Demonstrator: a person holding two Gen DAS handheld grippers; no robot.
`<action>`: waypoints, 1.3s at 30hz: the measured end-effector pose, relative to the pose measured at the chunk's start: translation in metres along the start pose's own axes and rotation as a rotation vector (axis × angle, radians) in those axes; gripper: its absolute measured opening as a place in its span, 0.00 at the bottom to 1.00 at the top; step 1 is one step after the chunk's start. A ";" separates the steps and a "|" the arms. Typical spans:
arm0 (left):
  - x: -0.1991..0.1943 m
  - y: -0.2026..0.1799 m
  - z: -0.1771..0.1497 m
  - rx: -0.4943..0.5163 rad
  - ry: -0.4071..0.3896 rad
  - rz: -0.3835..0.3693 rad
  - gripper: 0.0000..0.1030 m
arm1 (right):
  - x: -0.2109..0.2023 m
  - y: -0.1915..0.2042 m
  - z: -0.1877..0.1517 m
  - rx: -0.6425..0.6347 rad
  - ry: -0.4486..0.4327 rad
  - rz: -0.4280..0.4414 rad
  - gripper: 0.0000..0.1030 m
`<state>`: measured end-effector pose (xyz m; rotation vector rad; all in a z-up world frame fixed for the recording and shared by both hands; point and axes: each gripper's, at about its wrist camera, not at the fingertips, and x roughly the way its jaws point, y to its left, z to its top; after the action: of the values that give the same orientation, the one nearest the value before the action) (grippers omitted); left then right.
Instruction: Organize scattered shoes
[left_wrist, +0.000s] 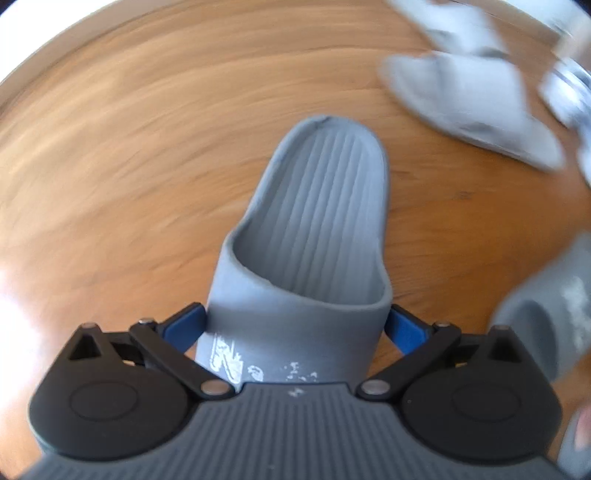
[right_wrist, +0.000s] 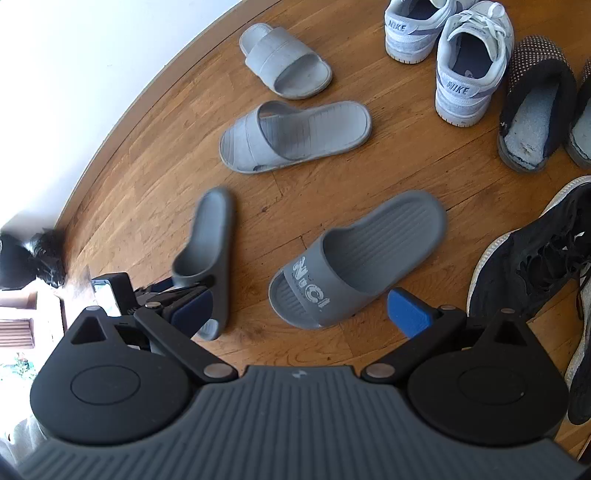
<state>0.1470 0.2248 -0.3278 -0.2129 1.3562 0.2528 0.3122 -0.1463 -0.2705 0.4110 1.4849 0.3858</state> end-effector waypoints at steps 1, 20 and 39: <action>-0.002 0.018 -0.001 -0.079 0.026 0.015 1.00 | 0.000 0.000 -0.001 -0.001 -0.001 -0.001 1.00; -0.029 0.132 -0.019 -0.186 0.200 0.053 1.00 | 0.016 0.031 -0.011 -0.060 0.038 -0.012 1.00; -0.075 0.116 0.014 0.030 0.019 0.101 1.00 | 0.019 0.021 -0.011 -0.031 0.055 -0.016 1.00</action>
<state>0.1108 0.3351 -0.2516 -0.1224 1.3908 0.3152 0.3021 -0.1180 -0.2775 0.3665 1.5325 0.4098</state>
